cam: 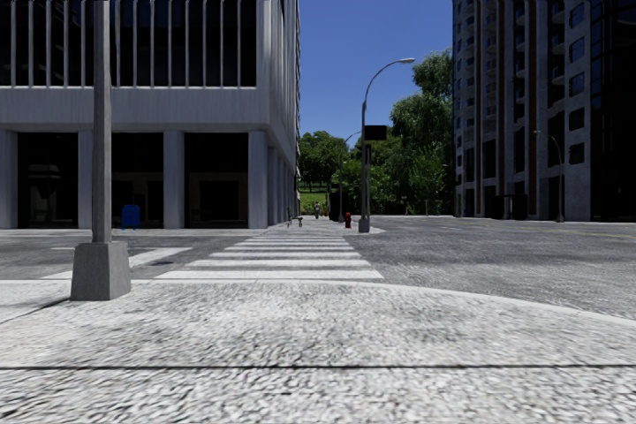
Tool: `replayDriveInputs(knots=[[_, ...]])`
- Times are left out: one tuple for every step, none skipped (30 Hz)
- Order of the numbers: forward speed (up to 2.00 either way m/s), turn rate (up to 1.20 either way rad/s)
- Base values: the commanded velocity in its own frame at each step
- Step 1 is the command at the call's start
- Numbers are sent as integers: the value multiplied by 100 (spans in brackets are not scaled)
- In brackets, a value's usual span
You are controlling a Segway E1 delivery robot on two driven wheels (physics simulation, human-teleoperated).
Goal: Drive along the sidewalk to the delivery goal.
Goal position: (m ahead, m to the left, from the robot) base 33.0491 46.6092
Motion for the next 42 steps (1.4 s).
replayDriveInputs(knots=[[200, 0], [200, 0], [200, 0], [200, 0], [200, 0], [200, 0], [200, 0], [200, 0], [200, 0], [200, 0], [200, 0], [200, 0], [200, 0], [200, 0], [200, 0], [200, 0], [200, 0], [200, 0], [200, 0], [200, 0], [200, 0], [200, 0], [200, 0], [200, 0], [200, 0], [200, 0], [200, 0], [200, 0], [200, 0], [200, 0], [196, 0], [183, 0], [183, 0], [170, 0], [163, 0], [161, 0], [159, 0], [159, 0], [157, 2], [157, 7], [156, 8], [156, 8]])
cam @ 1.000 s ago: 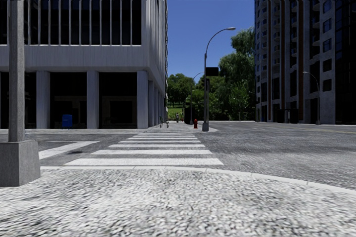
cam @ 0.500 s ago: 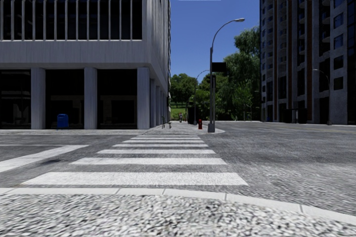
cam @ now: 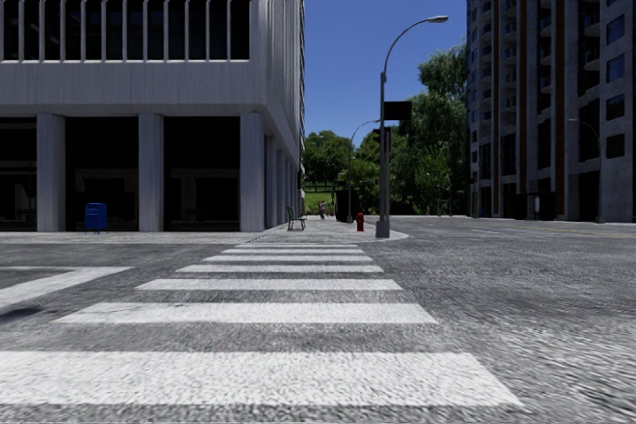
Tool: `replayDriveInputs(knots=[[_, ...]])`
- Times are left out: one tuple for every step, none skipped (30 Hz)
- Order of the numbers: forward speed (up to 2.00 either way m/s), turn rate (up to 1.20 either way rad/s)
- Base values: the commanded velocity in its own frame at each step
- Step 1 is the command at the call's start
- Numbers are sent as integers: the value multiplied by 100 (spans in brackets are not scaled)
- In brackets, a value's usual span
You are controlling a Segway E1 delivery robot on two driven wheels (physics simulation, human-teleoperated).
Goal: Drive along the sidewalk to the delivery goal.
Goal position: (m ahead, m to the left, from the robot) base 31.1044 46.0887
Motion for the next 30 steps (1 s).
replayDriveInputs(knots=[[156, 8], [156, 8], [156, 8], [156, 8], [156, 8], [156, 8], [156, 8], [156, 8], [156, 7], [156, 0], [156, 0], [156, 0], [157, 0], [157, 0], [157, 0], [157, 0], [157, 0], [157, 0], [157, 0], [157, 0], [157, 0], [157, 0], [157, 0], [157, 0], [157, 0], [157, 0], [157, 0], [157, 0], [157, 0], [157, 0]])
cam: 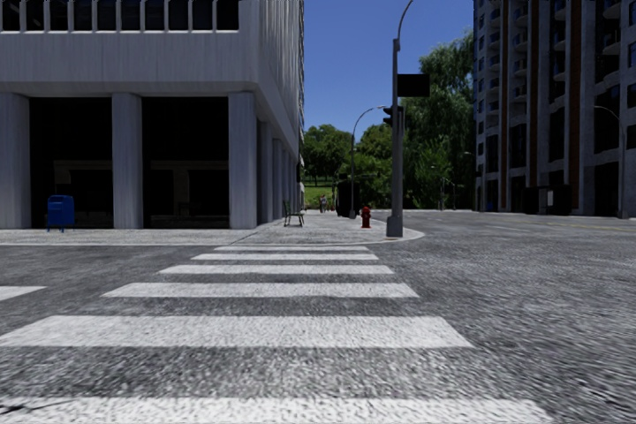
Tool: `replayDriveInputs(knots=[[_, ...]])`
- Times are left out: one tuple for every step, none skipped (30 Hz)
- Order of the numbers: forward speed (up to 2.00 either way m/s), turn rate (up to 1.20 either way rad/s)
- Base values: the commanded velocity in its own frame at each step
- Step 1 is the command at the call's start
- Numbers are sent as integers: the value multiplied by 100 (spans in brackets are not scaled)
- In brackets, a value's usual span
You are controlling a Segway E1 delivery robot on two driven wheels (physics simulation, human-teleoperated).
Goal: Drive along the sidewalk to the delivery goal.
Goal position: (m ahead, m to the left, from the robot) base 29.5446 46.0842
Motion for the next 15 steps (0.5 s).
replayDriveInputs(knots=[[157, 0], [157, 0], [157, 0], [157, 0], [157, 0], [157, 0], [157, 0], [157, 0], [157, 0], [157, 0], [157, 0], [157, 0], [157, 0], [157, 0], [157, 0]])
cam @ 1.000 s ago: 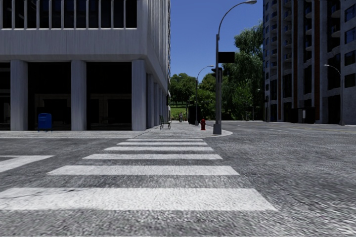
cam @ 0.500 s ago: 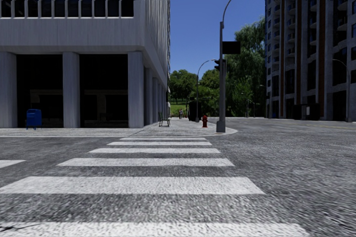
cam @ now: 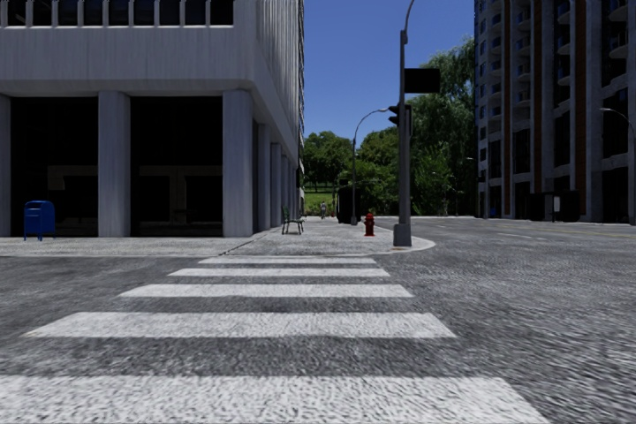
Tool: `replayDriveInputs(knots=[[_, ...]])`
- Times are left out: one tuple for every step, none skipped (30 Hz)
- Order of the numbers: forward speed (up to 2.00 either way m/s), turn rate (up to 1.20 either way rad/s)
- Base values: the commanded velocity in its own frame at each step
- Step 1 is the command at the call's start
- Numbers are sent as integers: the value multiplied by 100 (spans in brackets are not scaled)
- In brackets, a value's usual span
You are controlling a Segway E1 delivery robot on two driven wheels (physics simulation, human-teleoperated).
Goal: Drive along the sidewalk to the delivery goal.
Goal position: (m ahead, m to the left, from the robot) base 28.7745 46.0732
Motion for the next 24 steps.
replayDriveInputs(knots=[[157, 0], [157, 0], [200, 0], [200, 0], [200, 0], [200, 0], [200, 0], [200, 0], [200, 0], [200, 0], [200, 0], [200, 0], [200, 0], [200, 0], [200, 3], [200, 11], [200, 14], [200, 15], [200, 15], [200, 15], [200, 15], [200, 16], [200, 16], [200, 16]])
